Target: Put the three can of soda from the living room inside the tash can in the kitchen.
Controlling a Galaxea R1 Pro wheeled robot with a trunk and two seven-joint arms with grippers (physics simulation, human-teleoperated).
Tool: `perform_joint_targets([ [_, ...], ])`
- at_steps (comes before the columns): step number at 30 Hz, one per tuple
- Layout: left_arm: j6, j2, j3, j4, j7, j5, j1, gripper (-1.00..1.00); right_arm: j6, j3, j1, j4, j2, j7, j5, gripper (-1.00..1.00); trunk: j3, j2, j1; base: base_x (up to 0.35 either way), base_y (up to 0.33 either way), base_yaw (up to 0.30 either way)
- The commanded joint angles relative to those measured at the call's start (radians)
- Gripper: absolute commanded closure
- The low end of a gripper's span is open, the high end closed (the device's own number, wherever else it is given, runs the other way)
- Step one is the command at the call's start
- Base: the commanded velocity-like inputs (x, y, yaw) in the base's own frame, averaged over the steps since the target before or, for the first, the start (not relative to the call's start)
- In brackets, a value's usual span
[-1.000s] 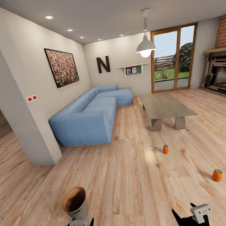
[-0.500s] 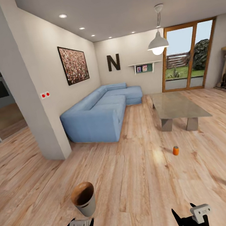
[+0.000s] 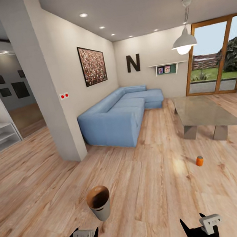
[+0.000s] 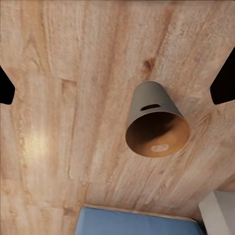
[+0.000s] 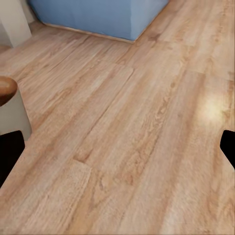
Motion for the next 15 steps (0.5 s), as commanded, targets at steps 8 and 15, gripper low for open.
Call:
perform_joint_targets([
  [8,-0.001,0.000,0.000,0.000,0.000,0.000,0.000,-1.00,0.000,0.000,0.000,0.000,0.000,0.000,0.000,-1.00,0.000,0.000,0.000,0.000,0.000,0.241],
  [15,-0.001,0.000,-0.001,0.000,0.000,0.000,0.000,-1.00,0.000,0.000,0.000,0.000,0.000,0.000,0.000,-1.00,0.000,0.000,0.000,0.000,0.000,0.242],
])
